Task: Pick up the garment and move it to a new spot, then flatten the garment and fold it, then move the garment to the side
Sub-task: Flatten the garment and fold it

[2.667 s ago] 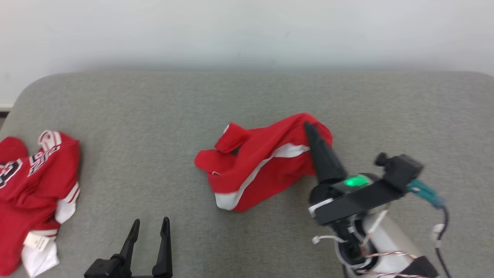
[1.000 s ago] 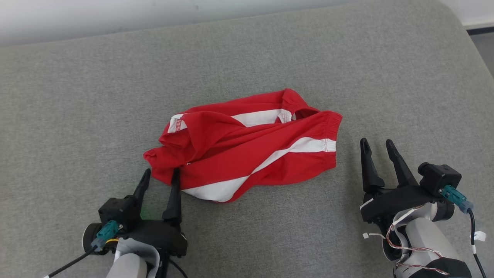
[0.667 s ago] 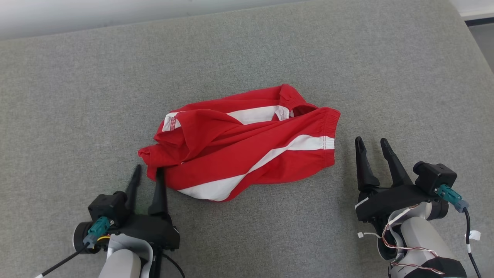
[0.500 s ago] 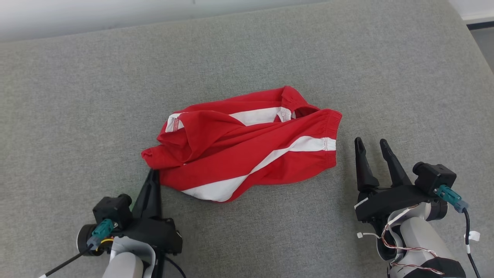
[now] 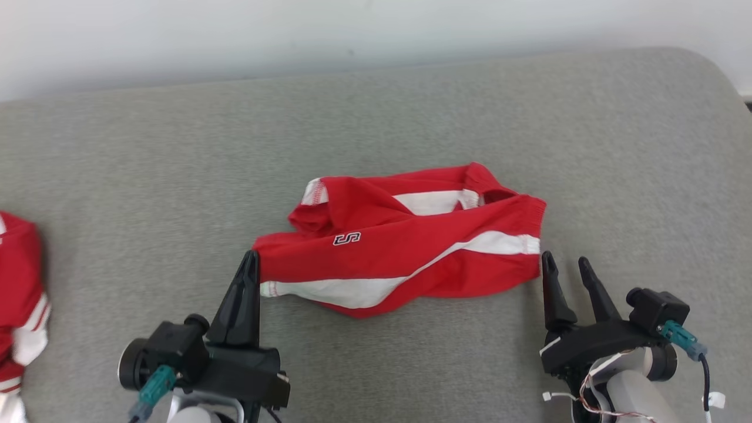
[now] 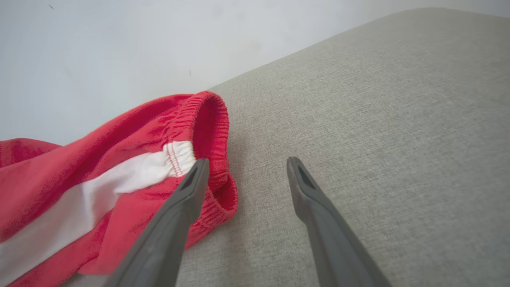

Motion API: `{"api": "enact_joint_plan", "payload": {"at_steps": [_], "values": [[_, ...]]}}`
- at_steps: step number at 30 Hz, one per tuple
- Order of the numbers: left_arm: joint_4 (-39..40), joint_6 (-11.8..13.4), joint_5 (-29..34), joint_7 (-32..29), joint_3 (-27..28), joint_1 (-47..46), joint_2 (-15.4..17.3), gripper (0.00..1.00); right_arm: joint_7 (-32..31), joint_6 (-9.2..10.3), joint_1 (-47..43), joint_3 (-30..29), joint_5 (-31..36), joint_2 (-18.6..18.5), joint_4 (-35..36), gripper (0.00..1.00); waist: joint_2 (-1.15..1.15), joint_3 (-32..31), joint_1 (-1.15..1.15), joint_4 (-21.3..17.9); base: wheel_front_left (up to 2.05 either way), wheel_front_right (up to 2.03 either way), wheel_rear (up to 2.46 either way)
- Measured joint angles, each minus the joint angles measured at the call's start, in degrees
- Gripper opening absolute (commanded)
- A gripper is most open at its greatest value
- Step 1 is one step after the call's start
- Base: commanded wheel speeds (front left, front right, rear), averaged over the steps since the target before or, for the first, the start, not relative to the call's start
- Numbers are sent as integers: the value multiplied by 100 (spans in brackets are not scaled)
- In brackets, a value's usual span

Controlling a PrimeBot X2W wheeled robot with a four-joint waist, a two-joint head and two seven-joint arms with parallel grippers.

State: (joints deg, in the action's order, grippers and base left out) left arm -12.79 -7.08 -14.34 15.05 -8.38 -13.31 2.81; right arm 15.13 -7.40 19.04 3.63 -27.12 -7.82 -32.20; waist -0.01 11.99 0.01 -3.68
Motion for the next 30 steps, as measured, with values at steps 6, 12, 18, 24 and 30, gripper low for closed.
{"api": "enact_joint_plan", "payload": {"at_steps": [6, 12, 18, 24, 30], "values": [[32, -4, 89, 0, 22, 282, 2, 0, 0, 0, -104, -19, 5, 119, -10, 100, 0, -192, 0, 423, 0, 0, 0], [-456, 102, 240, 0, 288, 121, 2, 0, -1, 0, 44, 174, 5, 198, 66, 100, 0, -206, 0, 510, 0, 0, 0], [-1166, 341, 352, 0, 587, -330, 4, 0, 0, 0, 109, 257, -19, 137, 148, 100, 0, -105, 0, 239, 0, 0, 0], [-1812, 526, 446, 0, 834, -828, 0, 0, 0, 0, 168, 207, -55, 69, 222, 100, 0, 83, -1, -194, 0, 0, 0], [-2417, 895, 432, 0, 1234, -932, 0, 100, 0, 0, 71, 240, -56, 79, 255, 100, 1, 110, -2, -530, 0, 0, 0]]}}
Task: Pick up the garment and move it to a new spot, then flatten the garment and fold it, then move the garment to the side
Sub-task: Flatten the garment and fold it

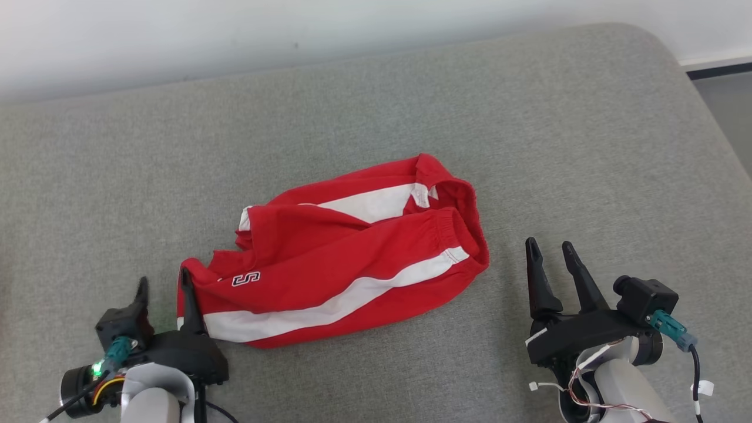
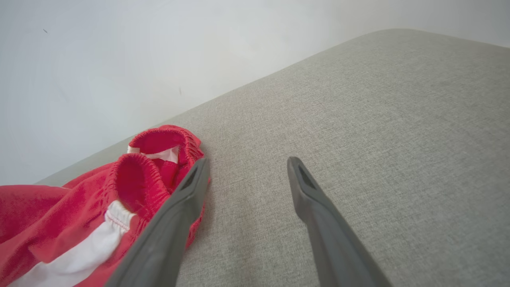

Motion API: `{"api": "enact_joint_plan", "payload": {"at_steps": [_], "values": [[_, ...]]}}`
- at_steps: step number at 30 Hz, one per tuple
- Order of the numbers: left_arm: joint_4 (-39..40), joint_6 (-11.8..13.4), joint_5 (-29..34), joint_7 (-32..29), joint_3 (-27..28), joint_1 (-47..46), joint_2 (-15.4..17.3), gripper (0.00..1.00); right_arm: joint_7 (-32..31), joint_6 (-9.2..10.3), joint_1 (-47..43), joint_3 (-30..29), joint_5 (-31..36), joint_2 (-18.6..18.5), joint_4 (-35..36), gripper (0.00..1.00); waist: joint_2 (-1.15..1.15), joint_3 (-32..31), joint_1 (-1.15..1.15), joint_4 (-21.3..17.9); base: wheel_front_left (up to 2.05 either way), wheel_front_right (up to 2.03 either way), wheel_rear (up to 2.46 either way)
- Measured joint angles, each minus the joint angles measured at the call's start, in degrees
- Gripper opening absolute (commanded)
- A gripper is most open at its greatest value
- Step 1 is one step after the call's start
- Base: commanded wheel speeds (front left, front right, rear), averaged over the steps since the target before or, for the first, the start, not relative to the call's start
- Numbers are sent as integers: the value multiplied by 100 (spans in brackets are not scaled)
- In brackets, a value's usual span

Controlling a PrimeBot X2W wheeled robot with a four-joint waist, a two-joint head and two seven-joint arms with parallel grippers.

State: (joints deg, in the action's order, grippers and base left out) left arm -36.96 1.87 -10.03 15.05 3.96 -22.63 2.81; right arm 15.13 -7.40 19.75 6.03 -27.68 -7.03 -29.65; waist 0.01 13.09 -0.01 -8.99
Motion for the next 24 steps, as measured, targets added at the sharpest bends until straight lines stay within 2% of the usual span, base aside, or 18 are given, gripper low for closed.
{"api": "enact_joint_plan", "payload": {"at_steps": [5, 10, 18, 24], "values": [[323, -47, 49, 0, 293, 267, 7, 100, 0, 0, -159, 34, 100, 13, 145, 100, 0, -200, 1, -67, 0, 0, 0], [896, -196, 197, 0, 419, 863, 10, 100, 0, 0, -400, 40, 639, -8, 428, 100, 0, -486, 1, 19, 0, 0, 0], [1429, -454, 187, 1, 218, 1696, 7, 100, 0, 0, -806, 201, 1300, -11, 537, 100, -1, -897, 1, 290, 0, 0, 0], [1505, -543, 197, 0, 109, 2070, 7, 100, 0, 0, -1018, 168, 1424, 68, 438, 100, -1, -1173, 2, 452, 0, 0, 0]]}}
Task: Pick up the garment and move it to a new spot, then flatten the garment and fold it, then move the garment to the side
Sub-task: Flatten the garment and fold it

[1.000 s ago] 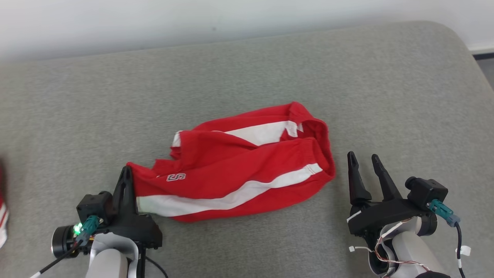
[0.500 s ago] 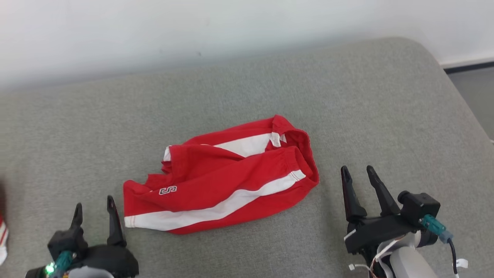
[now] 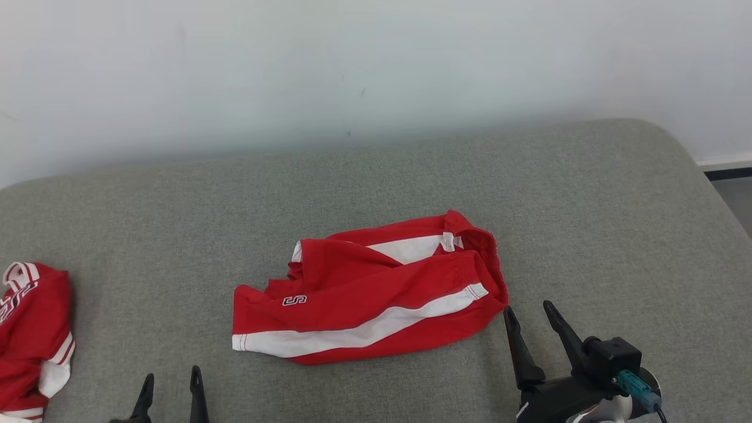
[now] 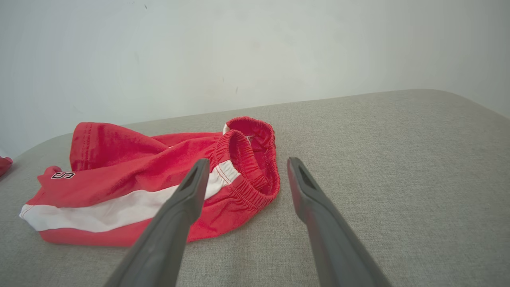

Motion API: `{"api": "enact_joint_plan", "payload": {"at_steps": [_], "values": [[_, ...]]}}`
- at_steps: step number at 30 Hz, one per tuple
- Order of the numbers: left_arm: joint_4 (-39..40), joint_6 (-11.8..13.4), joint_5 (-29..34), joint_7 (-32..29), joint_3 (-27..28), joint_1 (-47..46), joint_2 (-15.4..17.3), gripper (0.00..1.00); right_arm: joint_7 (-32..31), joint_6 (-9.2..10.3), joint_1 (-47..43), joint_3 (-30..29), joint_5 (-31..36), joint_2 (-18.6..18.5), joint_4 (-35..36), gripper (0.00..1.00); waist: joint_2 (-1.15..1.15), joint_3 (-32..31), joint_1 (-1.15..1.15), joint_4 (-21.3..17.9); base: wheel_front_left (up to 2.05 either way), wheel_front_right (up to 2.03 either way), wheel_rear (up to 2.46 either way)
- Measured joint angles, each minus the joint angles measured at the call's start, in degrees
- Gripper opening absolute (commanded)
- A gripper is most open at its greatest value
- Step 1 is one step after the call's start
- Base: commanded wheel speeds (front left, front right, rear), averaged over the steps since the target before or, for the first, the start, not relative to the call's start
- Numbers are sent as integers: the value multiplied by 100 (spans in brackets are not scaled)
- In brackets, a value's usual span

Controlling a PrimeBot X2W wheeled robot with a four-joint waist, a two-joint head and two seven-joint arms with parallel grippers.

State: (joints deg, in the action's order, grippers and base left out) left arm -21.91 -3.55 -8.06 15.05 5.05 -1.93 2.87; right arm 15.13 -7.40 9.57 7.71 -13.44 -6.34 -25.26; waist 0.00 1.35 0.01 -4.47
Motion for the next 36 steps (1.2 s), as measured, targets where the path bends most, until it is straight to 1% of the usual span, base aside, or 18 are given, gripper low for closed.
{"api": "enact_joint_plan", "payload": {"at_steps": [9, 16, 20, 25, 32, 36], "values": [[135, -41, -87, 0, -100, 335, 0, 100, 0, 0, -207, -169, 121, 63, -99, 100, 0, -229, 0, 129, 0, 0, 0], [112, -126, -411, 0, -277, 337, -2, 100, 0, 0, -227, -194, 138, 59, -65, 100, 0, -142, 0, 199, 0, 0, 0], [40, -210, -643, 0, -476, 191, 0, 100, 0, 0, -136, -142, 81, 34, -41, 100, 0, 21, -1, 225, 0, 0, 0], [-123, -303, -849, 0, -759, -296, -5, 100, 1, 0, 124, -81, 2, -29, 34, 100, 0, 351, -1, 253, 0, 0, 0], [-435, -356, -1166, 0, -894, -926, -4, 100, 0, 0, 461, 44, -54, -105, 179, 100, 0, 893, -2, 271, 0, 0, 0], [-598, -359, -1150, 0, -895, -1137, -4, 100, 0, 0, 552, 88, -69, -146, 254, 100, 1, 1156, -2, 265, 0, 0, 0]]}}
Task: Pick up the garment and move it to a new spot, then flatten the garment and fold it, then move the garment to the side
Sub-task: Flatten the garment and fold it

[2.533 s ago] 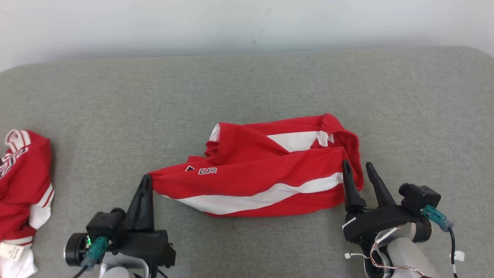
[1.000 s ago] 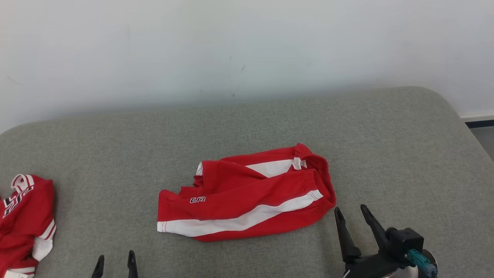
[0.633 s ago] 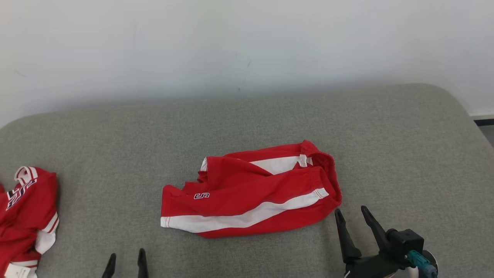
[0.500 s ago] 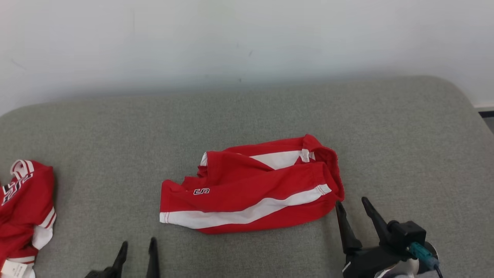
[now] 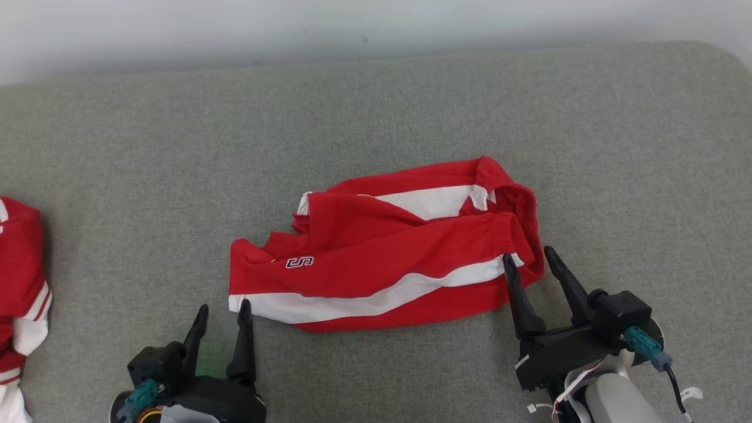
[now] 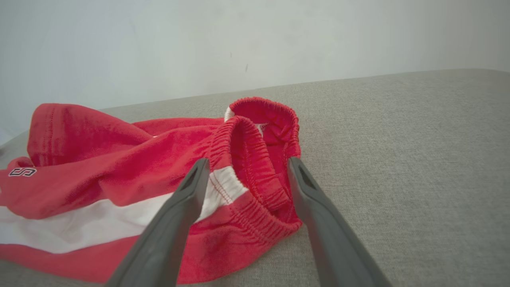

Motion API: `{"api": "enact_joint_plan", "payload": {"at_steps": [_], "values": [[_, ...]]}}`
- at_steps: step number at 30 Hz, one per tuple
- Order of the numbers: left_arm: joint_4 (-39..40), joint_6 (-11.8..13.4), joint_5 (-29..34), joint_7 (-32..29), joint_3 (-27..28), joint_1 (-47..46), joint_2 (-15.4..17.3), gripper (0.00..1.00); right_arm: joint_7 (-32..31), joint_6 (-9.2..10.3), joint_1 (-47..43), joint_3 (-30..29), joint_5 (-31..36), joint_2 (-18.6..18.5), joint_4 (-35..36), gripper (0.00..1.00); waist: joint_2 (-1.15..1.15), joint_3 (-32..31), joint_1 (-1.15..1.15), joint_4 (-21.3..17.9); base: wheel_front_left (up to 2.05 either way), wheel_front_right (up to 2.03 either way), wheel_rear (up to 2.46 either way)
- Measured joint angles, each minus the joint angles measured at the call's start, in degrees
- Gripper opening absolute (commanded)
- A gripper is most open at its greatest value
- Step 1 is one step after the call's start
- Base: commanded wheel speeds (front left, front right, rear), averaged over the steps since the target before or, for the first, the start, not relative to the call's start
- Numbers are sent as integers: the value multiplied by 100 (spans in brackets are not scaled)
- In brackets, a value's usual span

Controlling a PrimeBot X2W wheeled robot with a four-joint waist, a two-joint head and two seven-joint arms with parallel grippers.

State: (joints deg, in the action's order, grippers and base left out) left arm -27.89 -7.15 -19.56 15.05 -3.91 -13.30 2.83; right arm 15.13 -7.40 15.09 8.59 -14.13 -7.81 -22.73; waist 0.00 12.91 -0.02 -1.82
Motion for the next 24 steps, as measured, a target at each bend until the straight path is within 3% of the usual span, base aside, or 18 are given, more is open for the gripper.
{"api": "enact_joint_plan", "payload": {"at_steps": [11, 13, 16, 24], "values": [[-123, -24, 48, 4, -40, -135, 4, 100, 0, 0, 77, -8, -38, -52, 82, 100, 0, 293, 1, -112, 0, 0, 0], [-116, -24, 48, 5, -93, -133, 4, 68, 0, 0, 79, -14, -40, -52, 88, 100, 0, 304, 1, -109, 0, 0, 0], [-83, -25, 32, 4, -189, -108, 2, 0, 0, 0, 101, -16, -42, -58, 93, 100, 0, 309, 1, -87, 0, 0, 0], [185, -24, 41, 1, -138, -23, 1, 0, 0, 0, 131, 112, -48, -100, 143, 100, 0, 284, 2, -27, 0, 0, 0]]}}
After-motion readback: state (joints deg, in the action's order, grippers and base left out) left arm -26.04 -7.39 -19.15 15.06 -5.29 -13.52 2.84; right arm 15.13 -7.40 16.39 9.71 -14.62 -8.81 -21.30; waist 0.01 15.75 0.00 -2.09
